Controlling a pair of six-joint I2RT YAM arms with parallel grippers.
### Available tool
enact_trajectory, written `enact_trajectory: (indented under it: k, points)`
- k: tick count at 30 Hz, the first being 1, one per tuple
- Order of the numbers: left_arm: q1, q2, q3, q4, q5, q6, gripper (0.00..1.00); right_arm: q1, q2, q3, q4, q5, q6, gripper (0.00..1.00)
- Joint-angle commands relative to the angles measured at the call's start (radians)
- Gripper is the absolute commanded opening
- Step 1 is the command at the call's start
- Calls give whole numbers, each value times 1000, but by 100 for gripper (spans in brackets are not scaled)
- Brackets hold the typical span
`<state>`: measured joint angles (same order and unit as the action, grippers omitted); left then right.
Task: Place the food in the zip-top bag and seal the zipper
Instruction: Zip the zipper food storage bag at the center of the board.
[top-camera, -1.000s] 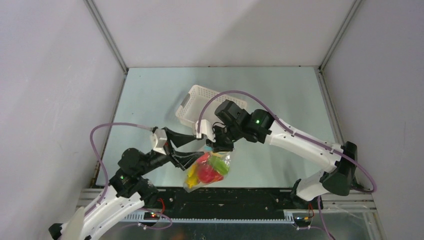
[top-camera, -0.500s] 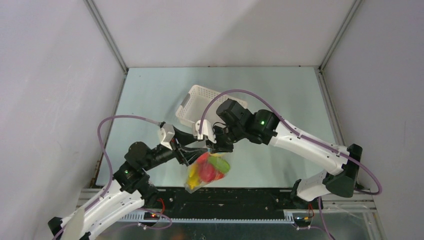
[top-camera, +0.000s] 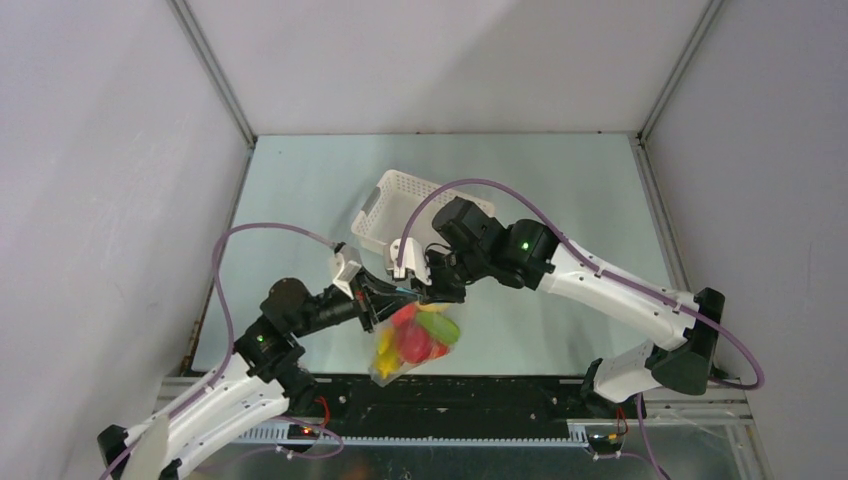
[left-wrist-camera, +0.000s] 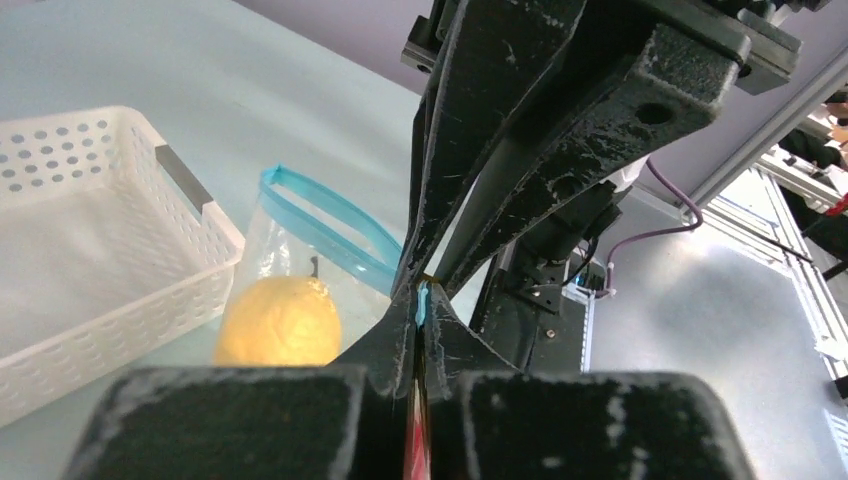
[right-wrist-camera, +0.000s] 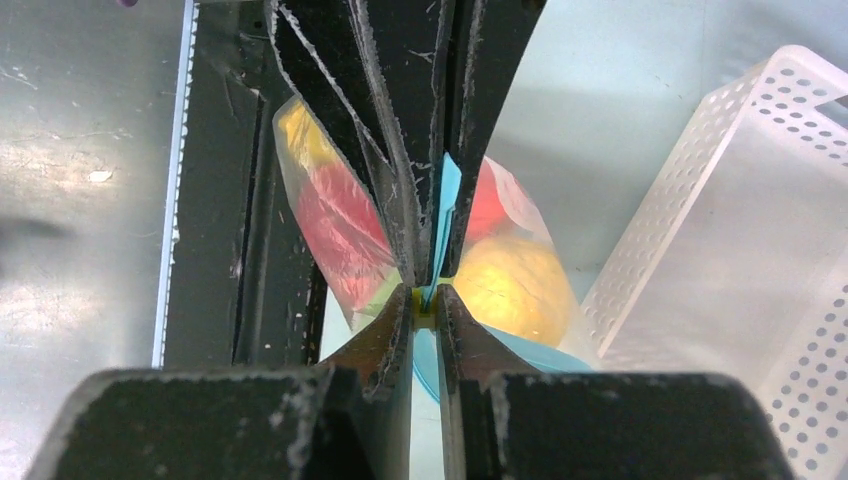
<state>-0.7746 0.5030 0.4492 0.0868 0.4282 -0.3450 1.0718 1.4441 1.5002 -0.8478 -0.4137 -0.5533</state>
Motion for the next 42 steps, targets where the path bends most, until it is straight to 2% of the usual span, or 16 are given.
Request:
enact_trajectory:
  k: [1,5,11,14,23,42]
  points:
    - [-1,-43,-21,41,-34,-54,1,5,-33,46,33,16,4,0]
    - [-8,-151,-31,-59,-244,-96,0,-2,-28,53,-21,79,-4,0]
    - [-14,-363,-98,-114,-350,-138,0,-51,2,67,-98,175,13,1]
    - [-14,-390,-108,-122,-354,-138,0,-60,9,61,-117,189,-7,1]
    - [-14,-340,-96,-103,-344,-122,0,-101,7,58,-174,244,-5,0]
    - [-15,-424,-98,-155,-424,-101,0,-200,-75,0,-319,278,-36,4]
